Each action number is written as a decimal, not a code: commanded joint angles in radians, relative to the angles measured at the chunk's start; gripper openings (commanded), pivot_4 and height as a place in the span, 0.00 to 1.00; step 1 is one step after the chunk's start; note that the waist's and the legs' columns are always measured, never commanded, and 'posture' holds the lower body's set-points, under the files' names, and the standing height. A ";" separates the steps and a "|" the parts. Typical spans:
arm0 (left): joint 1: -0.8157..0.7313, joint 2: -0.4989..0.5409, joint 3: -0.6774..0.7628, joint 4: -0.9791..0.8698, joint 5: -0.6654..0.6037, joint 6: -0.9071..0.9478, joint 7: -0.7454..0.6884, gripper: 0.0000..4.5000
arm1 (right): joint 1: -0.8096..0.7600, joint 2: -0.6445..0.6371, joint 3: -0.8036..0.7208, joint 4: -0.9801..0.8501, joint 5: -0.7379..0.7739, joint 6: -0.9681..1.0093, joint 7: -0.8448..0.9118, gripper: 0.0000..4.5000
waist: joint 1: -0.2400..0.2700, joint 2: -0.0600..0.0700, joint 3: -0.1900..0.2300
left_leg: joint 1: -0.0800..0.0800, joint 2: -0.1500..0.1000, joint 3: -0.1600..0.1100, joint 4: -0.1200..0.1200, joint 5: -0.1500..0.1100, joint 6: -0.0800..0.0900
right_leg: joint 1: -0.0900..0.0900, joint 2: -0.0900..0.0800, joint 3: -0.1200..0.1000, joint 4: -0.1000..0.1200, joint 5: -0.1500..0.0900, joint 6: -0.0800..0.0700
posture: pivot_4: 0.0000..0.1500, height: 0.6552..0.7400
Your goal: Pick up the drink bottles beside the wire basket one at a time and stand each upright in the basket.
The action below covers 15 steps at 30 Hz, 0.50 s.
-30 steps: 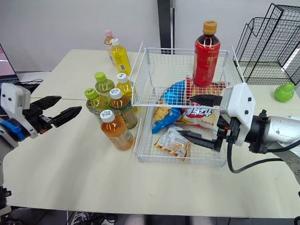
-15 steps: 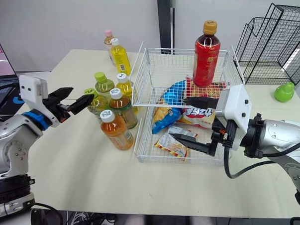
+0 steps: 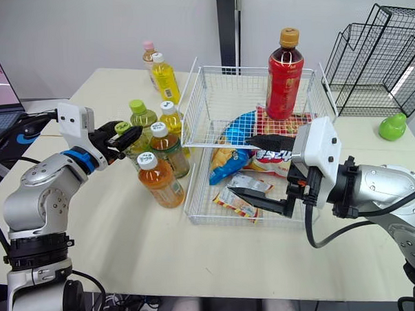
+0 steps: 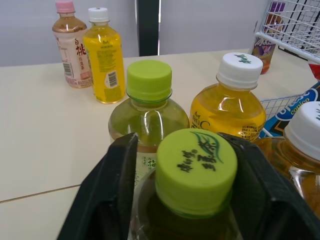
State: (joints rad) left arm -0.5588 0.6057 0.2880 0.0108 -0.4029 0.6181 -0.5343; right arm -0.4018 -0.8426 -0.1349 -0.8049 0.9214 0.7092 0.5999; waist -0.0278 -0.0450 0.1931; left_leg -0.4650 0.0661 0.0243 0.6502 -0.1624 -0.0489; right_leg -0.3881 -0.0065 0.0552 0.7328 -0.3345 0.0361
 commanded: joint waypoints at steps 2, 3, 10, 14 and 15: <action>0.001 0.020 0.023 -0.033 -0.014 -0.015 -0.003 0.30 | -0.005 0.008 -0.022 -0.016 -0.049 -0.043 -0.021 1.00 | 0.000 0.000 0.000 | 0.000 0.000 0.000 0.000 0.000 0.000 | 0.000 0.000 0.000 0.000 0.000 0.000 | 1.00 0.42; 0.003 0.025 0.028 -0.036 -0.017 -0.015 -0.005 0.30 | -0.004 0.011 -0.023 -0.017 -0.059 -0.049 -0.024 1.00 | 0.000 0.000 0.000 | 0.000 0.000 0.000 0.000 0.000 0.000 | 0.000 0.000 0.000 0.000 0.000 0.000 | 1.00 0.42; -0.032 0.150 0.065 -0.051 -0.093 0.024 -0.124 0.30 | 0.046 0.001 -0.098 -0.036 -0.071 -0.064 -0.041 1.00 | -0.001 0.000 0.000 | -0.001 0.000 0.000 -0.001 0.000 0.000 | -0.001 0.000 -0.001 0.000 0.000 0.000 | 1.00 0.42; -0.190 0.261 0.048 0.056 -0.148 0.041 -0.275 0.30 | 0.090 -0.046 -0.223 -0.029 -0.053 -0.048 -0.038 1.00 | 0.005 -0.001 0.001 | -0.002 0.000 -0.002 -0.001 0.000 0.000 | -0.001 0.000 -0.004 -0.001 0.000 0.000 | 1.00 0.42; -0.231 0.279 0.037 0.090 -0.148 0.042 -0.300 0.30 | 0.097 -0.058 -0.249 -0.024 -0.047 -0.043 -0.038 1.00 | 0.009 -0.001 0.001 | -0.003 0.000 -0.004 0.000 0.000 0.000 | -0.001 0.000 -0.006 -0.002 0.000 0.000 | 1.00 0.42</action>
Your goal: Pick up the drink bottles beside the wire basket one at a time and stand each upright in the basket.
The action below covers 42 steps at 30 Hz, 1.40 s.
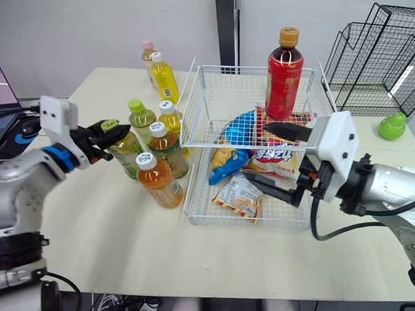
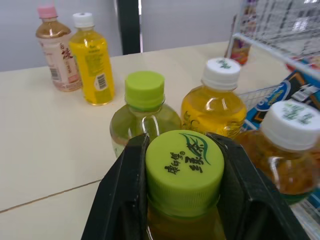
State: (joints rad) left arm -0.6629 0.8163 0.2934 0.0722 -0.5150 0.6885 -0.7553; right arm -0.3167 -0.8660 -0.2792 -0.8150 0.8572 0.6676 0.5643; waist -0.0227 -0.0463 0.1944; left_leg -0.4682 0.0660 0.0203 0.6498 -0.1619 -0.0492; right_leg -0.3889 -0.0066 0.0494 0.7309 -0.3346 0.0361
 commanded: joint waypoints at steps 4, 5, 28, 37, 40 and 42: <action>-0.348 0.103 -0.042 0.161 -0.030 -0.004 -0.181 0.30 | 0.051 -0.071 -0.220 -0.024 0.079 0.028 -0.021 1.00 | 0.009 0.000 0.000 | 0.000 -0.001 -0.002 0.000 0.000 0.000 | 0.003 0.000 -0.002 -0.003 0.000 0.000 | 1.00 0.42; -0.412 0.101 -0.066 0.197 -0.022 0.000 -0.203 0.30 | 0.065 -0.077 -0.246 -0.034 0.099 0.038 -0.030 1.00 | 0.016 0.000 0.000 | 0.000 -0.002 -0.003 0.000 0.000 0.000 | 0.003 -0.001 -0.003 -0.003 0.000 0.000 | 1.00 0.42; -1.181 -0.440 -0.245 1.079 0.252 -0.349 -0.390 0.30 | 0.377 -0.092 -0.427 -0.232 0.258 0.051 -0.338 1.00 | -0.004 0.001 0.001 | -0.004 -0.003 -0.006 -0.004 0.000 0.000 | 0.004 0.000 -0.006 -0.011 0.000 0.000 | 1.00 0.42; -1.142 -0.572 -0.215 1.178 0.306 -0.457 -0.261 0.30 | 0.360 -0.121 -0.409 -0.230 0.265 0.034 -0.438 1.00 | -0.008 0.001 0.001 | -0.004 -0.003 -0.006 -0.005 0.000 0.000 | 0.003 0.000 -0.006 -0.011 0.000 0.000 | 1.00 0.42; -1.140 -0.583 -0.215 1.187 0.321 -0.455 -0.263 0.30 | 0.379 -0.135 -0.424 -0.231 0.275 0.020 -0.445 1.00 | -0.007 0.001 0.001 | -0.004 -0.003 -0.006 -0.005 0.000 0.000 | 0.003 0.000 -0.006 -0.011 0.000 0.000 | 1.00 0.42; -1.137 -0.587 -0.220 1.189 0.330 -0.452 -0.269 0.30 | 0.419 -0.134 -0.459 -0.232 0.280 0.002 -0.428 1.00 | -0.007 0.001 0.001 | -0.004 -0.003 -0.006 -0.005 0.000 0.000 | 0.003 0.000 -0.006 -0.011 0.000 0.000 | 1.00 0.42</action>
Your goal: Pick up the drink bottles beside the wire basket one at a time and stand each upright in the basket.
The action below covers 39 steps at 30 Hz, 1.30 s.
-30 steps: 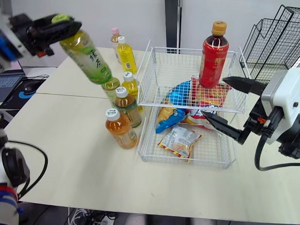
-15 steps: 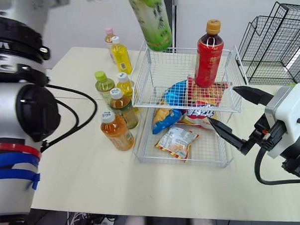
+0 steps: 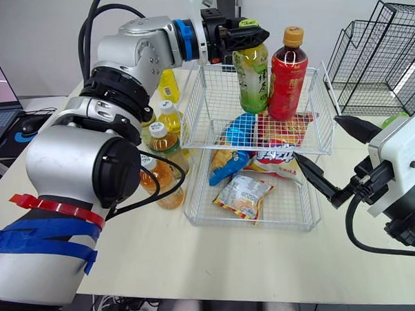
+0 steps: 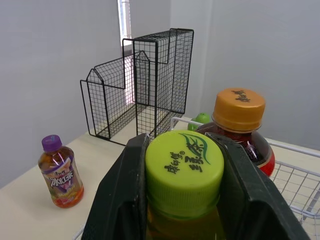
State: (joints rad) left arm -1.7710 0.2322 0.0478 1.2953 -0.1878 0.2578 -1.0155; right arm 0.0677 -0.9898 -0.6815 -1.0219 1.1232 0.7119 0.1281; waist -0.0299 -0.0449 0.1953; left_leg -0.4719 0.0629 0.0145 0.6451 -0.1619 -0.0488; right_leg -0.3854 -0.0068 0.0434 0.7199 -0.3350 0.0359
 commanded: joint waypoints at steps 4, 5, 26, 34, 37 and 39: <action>-0.026 -0.007 0.024 -0.034 0.013 -0.020 -0.026 0.30 | 0.097 -0.002 -0.103 -0.025 0.001 -0.073 0.043 1.00 | 0.001 0.000 0.000 | 0.000 0.000 0.000 0.000 0.000 0.000 | 0.001 0.000 0.000 0.000 0.000 0.000 | 1.00 0.42; -0.027 -0.007 0.024 -0.033 0.015 -0.020 -0.030 0.30 | 0.104 -0.003 -0.105 -0.025 -0.001 -0.079 0.045 1.00 | 0.000 0.000 0.000 | 0.000 0.000 0.000 0.000 0.000 0.000 | 0.001 0.000 0.000 0.000 0.000 0.000 | 1.00 0.42; -0.005 0.183 0.001 -0.170 0.066 0.005 -0.208 0.99 | 0.020 -0.007 0.013 0.041 -0.061 -0.130 0.123 1.00 | -0.003 0.001 0.000 | 0.001 0.000 0.000 0.001 0.000 0.000 | 0.002 0.000 0.000 0.000 0.000 0.000 | 1.00 0.42; 0.134 0.371 0.052 -0.402 0.023 0.159 -0.208 0.99 | -0.141 -0.031 0.180 0.150 -0.110 -0.150 0.274 1.00 | -0.004 0.002 -0.001 | 0.003 0.001 -0.001 0.001 0.000 0.000 | 0.002 0.000 -0.001 0.001 0.000 0.000 | 1.00 0.42; 0.231 0.456 0.061 -0.511 0.026 0.194 -0.191 0.99 | -0.183 -0.037 0.218 0.176 -0.109 -0.148 0.342 1.00 | -0.003 0.002 -0.001 | 0.003 0.001 -0.001 0.001 0.000 0.000 | 0.002 0.000 -0.001 0.001 0.000 0.000 | 1.00 0.42; 0.317 0.523 0.078 -0.586 0.031 0.200 -0.157 0.99 | -0.206 -0.036 0.256 0.182 -0.109 -0.147 0.384 1.00 | -0.003 0.002 -0.001 | 0.003 0.001 -0.001 0.001 0.000 0.000 | 0.002 0.000 -0.001 0.002 0.000 0.000 | 1.00 0.42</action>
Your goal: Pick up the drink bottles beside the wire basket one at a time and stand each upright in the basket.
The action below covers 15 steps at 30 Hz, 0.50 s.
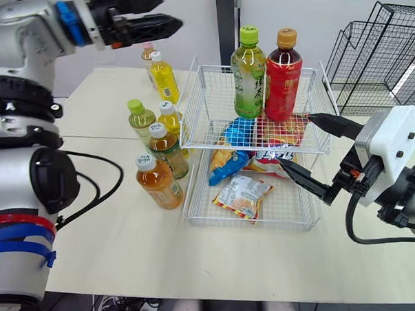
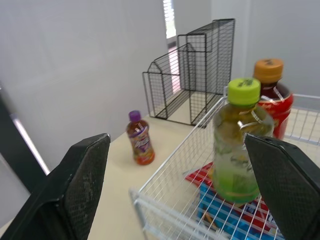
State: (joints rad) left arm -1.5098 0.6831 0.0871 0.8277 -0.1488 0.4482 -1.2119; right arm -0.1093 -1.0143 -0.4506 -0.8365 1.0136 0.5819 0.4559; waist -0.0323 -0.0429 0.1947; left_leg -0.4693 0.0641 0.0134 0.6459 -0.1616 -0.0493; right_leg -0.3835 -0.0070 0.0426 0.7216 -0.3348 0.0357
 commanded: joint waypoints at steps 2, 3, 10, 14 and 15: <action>0.150 0.115 0.062 -0.182 -0.020 -0.019 0.059 0.99 | -0.066 0.010 0.083 -0.003 -0.006 -0.020 0.068 1.00 | -0.004 0.001 0.000 | 0.001 0.001 0.000 0.000 0.000 0.000 | 0.000 0.000 0.000 0.000 0.000 0.000 | 1.00 0.42; 0.198 0.126 0.076 -0.210 -0.031 -0.014 0.073 0.99 | -0.094 0.025 0.124 -0.004 -0.014 -0.019 0.064 1.00 | -0.002 0.001 0.000 | 0.001 0.001 0.000 0.000 0.000 0.000 | 0.000 0.000 0.000 0.001 0.000 0.000 | 1.00 0.42; 0.451 0.147 0.153 -0.308 -0.094 0.042 0.159 0.99 | -0.182 0.086 0.268 -0.051 -0.062 0.023 0.004 1.00 | 0.014 0.000 0.000 | 0.001 0.001 -0.003 0.004 0.001 -0.001 | 0.001 -0.002 -0.002 0.005 0.000 0.000 | 1.00 0.42; 0.540 0.133 0.176 -0.325 -0.118 0.042 0.205 0.99 | -0.173 0.091 0.285 -0.082 -0.066 0.047 -0.022 1.00 | 0.016 0.000 -0.001 | 0.001 0.001 -0.003 0.004 0.001 -0.001 | 0.002 -0.002 -0.002 0.005 0.000 0.000 | 1.00 0.42; 0.552 0.121 0.175 -0.319 -0.121 0.039 0.218 0.99 | -0.175 0.094 0.287 -0.088 -0.062 0.054 -0.032 1.00 | 0.016 0.000 -0.001 | 0.001 0.000 -0.003 0.004 0.001 -0.001 | 0.002 -0.002 -0.002 0.005 0.000 0.000 | 1.00 0.42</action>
State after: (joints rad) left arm -0.9499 0.8038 0.2427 0.5440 -0.2472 0.4953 -1.0122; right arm -0.2827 -0.9242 -0.1543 -0.8975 0.9525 0.6363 0.4412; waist -0.0160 -0.0426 0.1942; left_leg -0.4681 0.0645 0.0104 0.6506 -0.1605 -0.0500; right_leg -0.3814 -0.0089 0.0401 0.7273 -0.3348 0.0355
